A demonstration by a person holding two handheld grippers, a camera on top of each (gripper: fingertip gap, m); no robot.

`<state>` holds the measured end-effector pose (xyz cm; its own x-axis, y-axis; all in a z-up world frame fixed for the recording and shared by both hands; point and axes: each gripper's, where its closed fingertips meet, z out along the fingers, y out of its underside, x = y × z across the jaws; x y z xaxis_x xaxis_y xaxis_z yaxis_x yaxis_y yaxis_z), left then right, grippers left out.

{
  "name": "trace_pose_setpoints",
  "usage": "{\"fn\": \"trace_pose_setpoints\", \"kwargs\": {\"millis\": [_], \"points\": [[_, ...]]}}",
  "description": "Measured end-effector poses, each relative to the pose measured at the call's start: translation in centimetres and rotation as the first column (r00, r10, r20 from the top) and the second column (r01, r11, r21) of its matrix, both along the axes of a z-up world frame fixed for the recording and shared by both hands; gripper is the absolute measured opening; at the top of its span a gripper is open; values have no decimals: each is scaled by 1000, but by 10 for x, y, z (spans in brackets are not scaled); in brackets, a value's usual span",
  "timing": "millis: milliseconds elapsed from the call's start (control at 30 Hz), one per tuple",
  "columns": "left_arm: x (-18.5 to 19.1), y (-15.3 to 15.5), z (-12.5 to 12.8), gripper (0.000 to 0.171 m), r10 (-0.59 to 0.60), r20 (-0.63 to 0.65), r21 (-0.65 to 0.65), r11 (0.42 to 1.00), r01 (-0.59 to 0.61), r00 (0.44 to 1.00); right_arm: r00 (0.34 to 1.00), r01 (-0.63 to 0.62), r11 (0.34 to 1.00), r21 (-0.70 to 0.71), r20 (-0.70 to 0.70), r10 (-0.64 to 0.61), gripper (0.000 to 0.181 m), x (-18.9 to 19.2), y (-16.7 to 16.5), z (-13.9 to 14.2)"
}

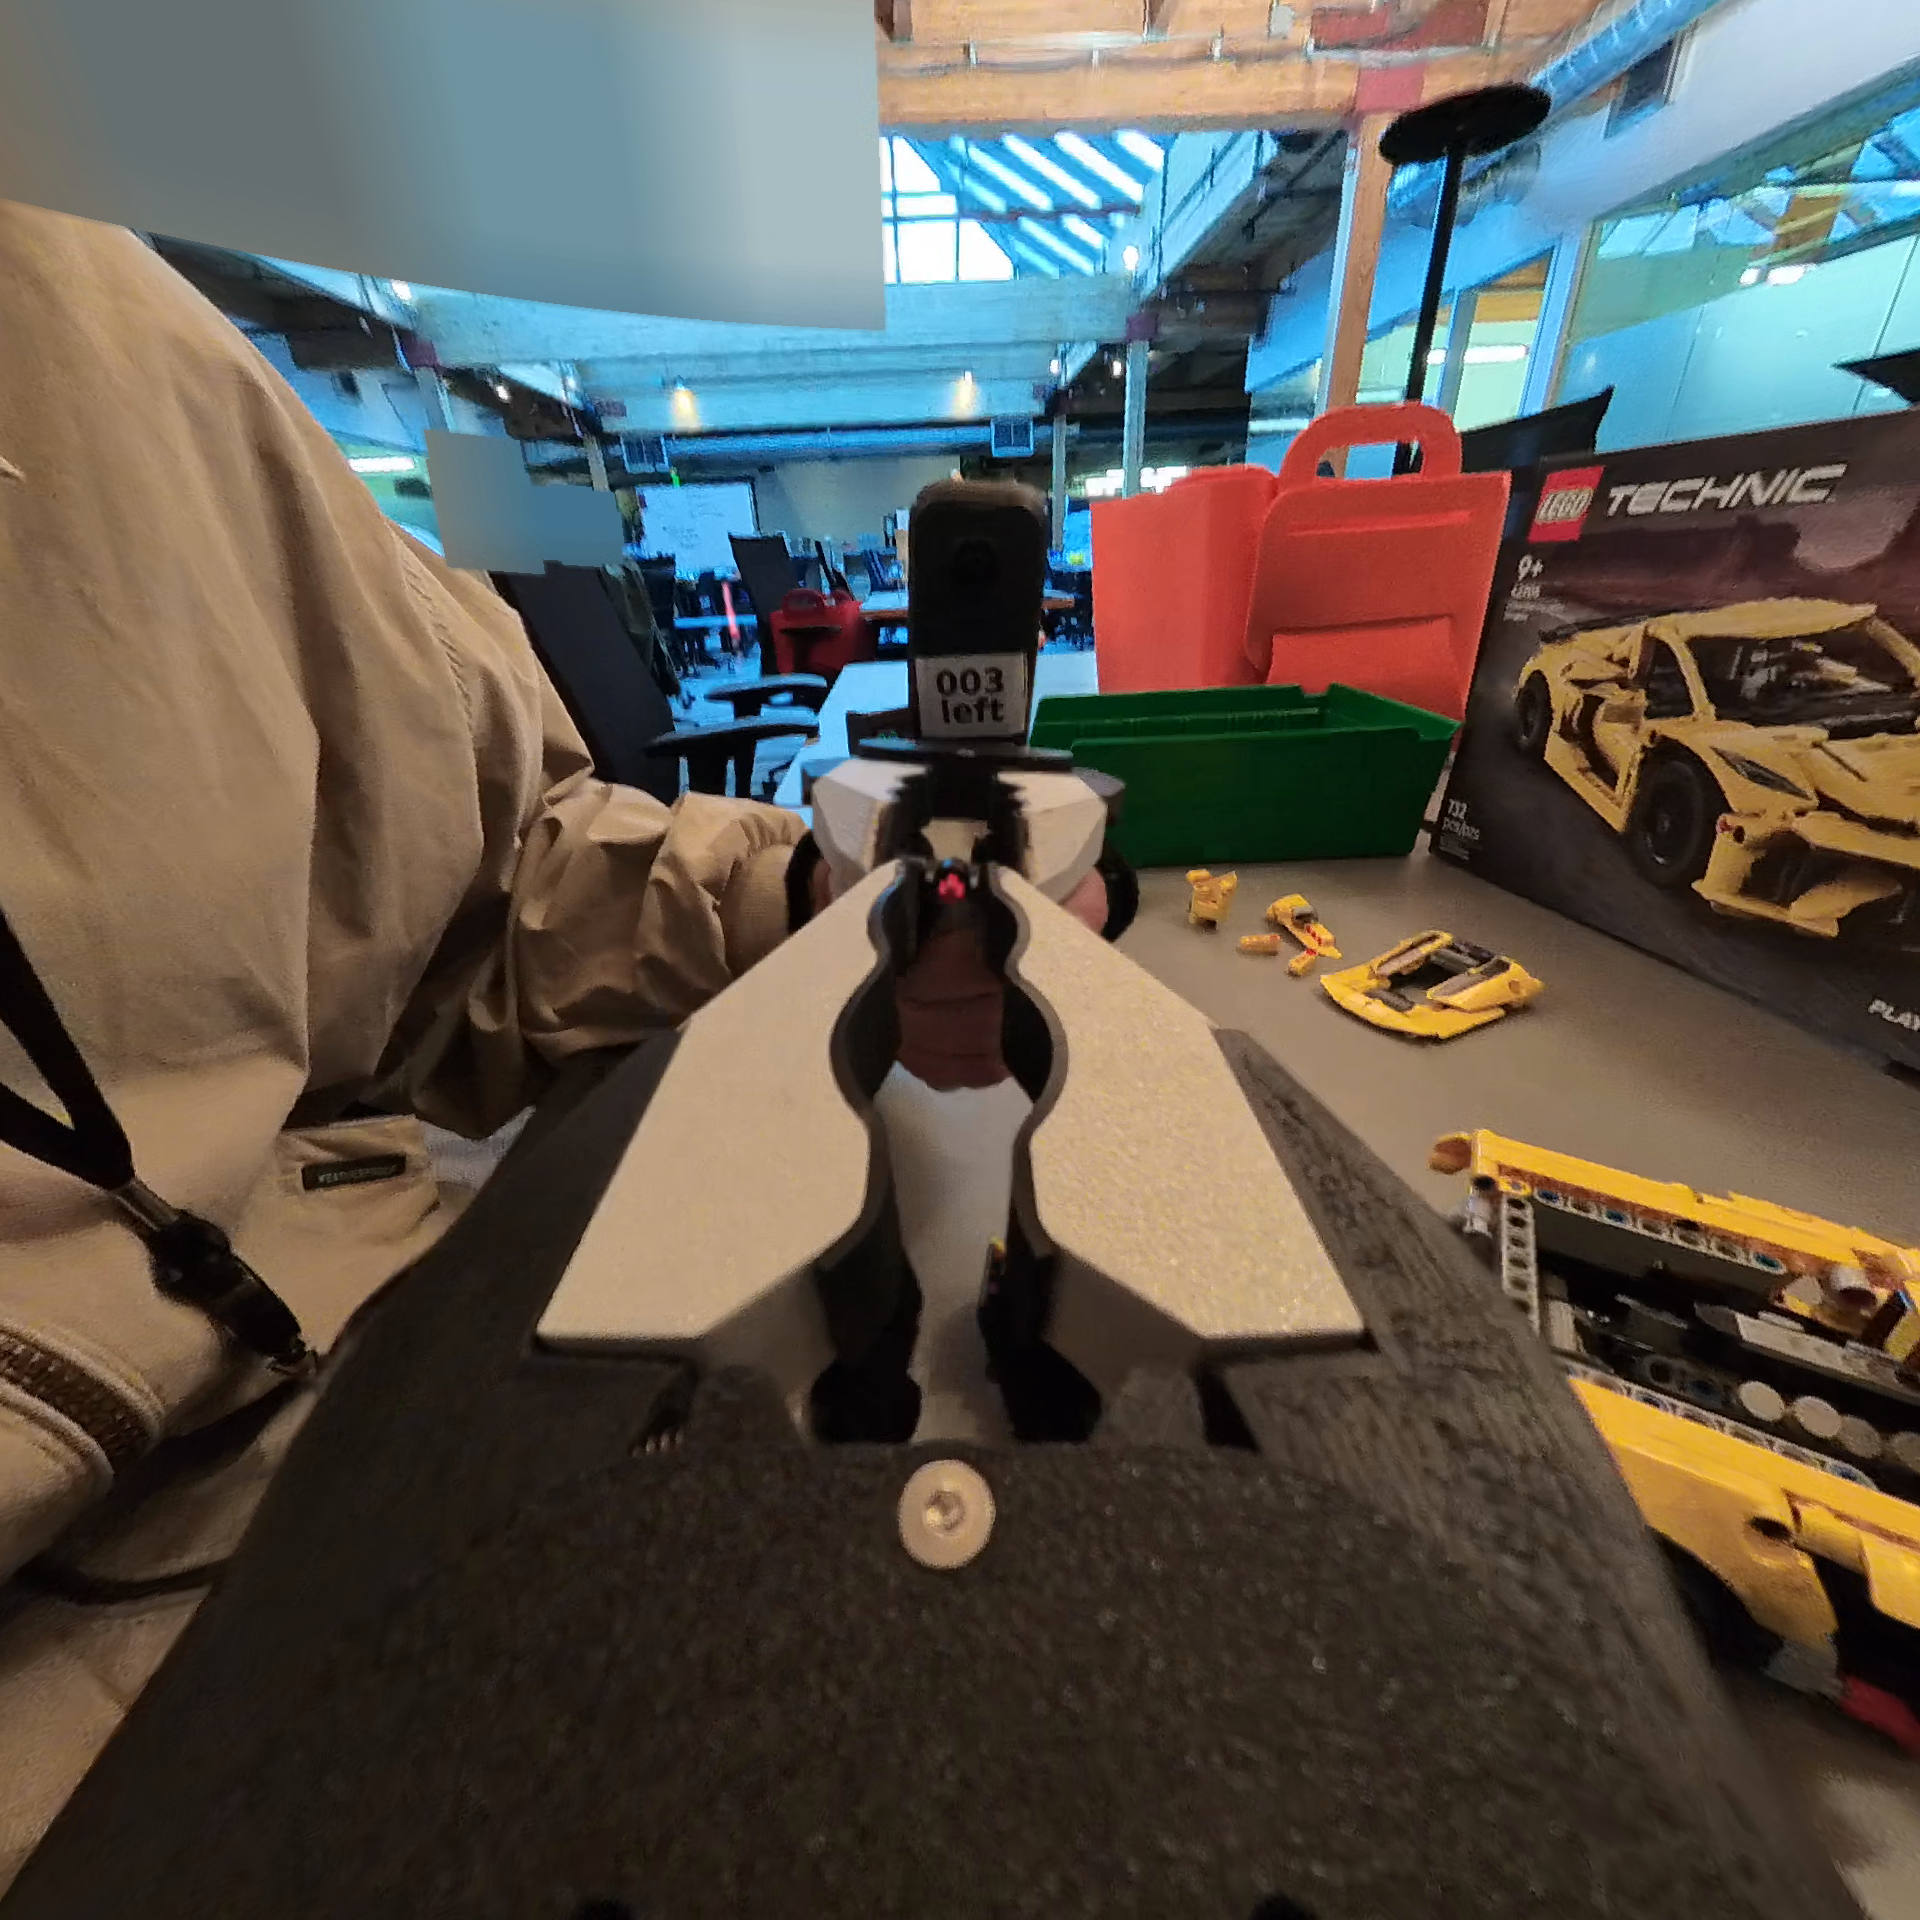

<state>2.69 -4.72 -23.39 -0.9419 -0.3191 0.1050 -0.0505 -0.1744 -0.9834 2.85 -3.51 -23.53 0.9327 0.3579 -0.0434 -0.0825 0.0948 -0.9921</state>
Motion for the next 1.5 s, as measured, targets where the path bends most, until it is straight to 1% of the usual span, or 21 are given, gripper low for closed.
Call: {"fn": "trace_pose_setpoints", "kwargs": {"millis": [100,200,300,533,600,667,767,867,1033,1100,1133,1200,1233,1300,1333,1367,1433,1500], "points": [[1,2,0,24,7,0,-2,1000,-7,1000,1000,12,1000,-1,3,-12,10,2,-1,-1],[2,2,-1,24,9,2,7,1000,-9,1000,1000,8,1000,-6,10,-8,5,1,-1,-2],[2,3,1,24,17,7,-3,1000,-17,1000,999,16,999,-42,40,-14,5,0,3,-10],[2,2,-5,24,13,10,40,999,-13,1000,999,13,999,-51,51,-10,4,0,2,-12],[3,2,-10,24,25,21,86,996,-26,999,997,22,996,-82,75,-16,5,0,2,-18],[5,2,-23,24,50,55,200,978,-60,997,989,48,985,-167,147,-24,6,4,2,-32],[8,1,-47,24,75,129,391,913,-120,989,960,109,943,-313,280,-18,5,9,2,-57],[10,0,-65,25,75,142,489,862,-136,987,933,154,909,-388,360,-5,4,11,4,-71],[12,0,-84,24,70,155,576,804,-147,985,877,232,855,-463,479,22,2,13,6,-92],[10,0,-89,24,48,180,609,779,-149,983,870,224,847,-483,490,50,3,11,5,-98],[7,0,-89,24,28,193,612,778,-142,981,874,201,854,-480,482,65,2,8,4,-97],[3,-2,-81,25,11,194,582,804,-124,981,887,155,881,-447,455,75,2,4,2,-88],[2,-2,-79,24,4,189,578,808,-115,982,892,139,881,-452,443,87,2,3,2,-87],[2,-1,-84,25,0,204,612,781,-127,979,875,150,867,-475,473,108,2,4,3,-92],[1,0,-85,25,-4,203,622,773,-126,979,879,138,865,-482,462,117,2,3,3,-93],[1,0,-85,24,0,209,624,770,-133,978,882,133,872,-471,457,112,2,3,4,-92],[2,0,-88,24,0,204,639,758,-133,979,869,138,863,-486,478,130,2,4,4,-96],[1,1,-87,24,-5,208,641,756,-132,978,873,129,864,-486,470,134,2,2,4,-95]]}}
